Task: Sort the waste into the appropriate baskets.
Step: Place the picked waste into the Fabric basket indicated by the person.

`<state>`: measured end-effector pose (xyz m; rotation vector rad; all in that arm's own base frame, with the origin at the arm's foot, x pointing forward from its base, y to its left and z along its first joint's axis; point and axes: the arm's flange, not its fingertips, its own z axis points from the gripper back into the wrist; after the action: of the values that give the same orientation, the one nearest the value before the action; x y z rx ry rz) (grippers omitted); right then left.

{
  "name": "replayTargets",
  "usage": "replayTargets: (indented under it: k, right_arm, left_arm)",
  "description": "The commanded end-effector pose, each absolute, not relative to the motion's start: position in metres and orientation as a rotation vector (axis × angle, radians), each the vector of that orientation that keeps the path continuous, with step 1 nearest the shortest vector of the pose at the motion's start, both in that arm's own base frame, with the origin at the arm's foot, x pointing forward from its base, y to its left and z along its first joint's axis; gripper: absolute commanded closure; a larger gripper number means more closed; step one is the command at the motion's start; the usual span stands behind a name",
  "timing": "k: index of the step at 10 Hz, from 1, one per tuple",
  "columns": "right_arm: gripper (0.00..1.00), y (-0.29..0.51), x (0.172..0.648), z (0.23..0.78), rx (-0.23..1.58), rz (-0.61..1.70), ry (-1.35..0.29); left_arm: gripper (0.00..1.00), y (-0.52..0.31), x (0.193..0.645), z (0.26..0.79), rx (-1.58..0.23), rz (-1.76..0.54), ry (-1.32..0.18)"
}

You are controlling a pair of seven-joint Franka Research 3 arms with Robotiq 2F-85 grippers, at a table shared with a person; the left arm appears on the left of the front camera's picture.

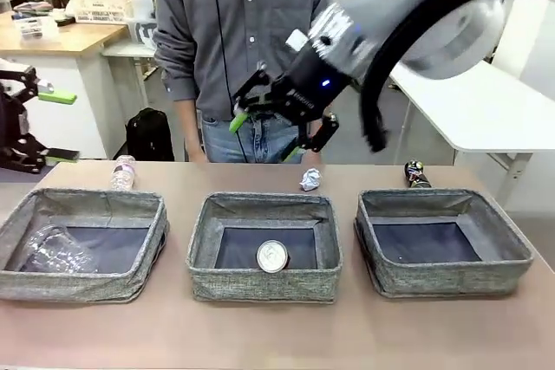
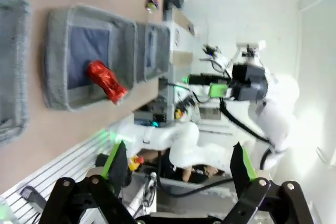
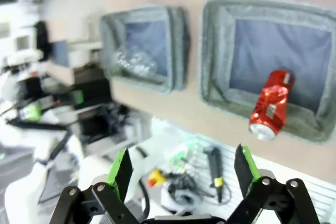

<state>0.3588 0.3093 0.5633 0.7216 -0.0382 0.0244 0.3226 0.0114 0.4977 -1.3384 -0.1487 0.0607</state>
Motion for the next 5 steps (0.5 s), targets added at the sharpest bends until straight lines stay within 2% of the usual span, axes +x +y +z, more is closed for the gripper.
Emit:
replayTargets:
  k: [1,3,5]
  right_arm:
    - [0.00,0.222,0.354,0.555,0.931,0.090,0.134]
    - [0.00,0.147,0.347,0.537,1.110,0.145,0.239]
    - [0.00,0.090,0.335,0.513,1.262,0.097,0.224]
  left_arm:
    - [0.00,0.002,0.321,0.489,-1.407,-0.028,-0.129]
    - [0.00,0.011,0.319,0.488,-1.506,-0.039,-0.071]
    - [0.00,0.008,0.324,0.484,-1.549,-0.052,-0.034]
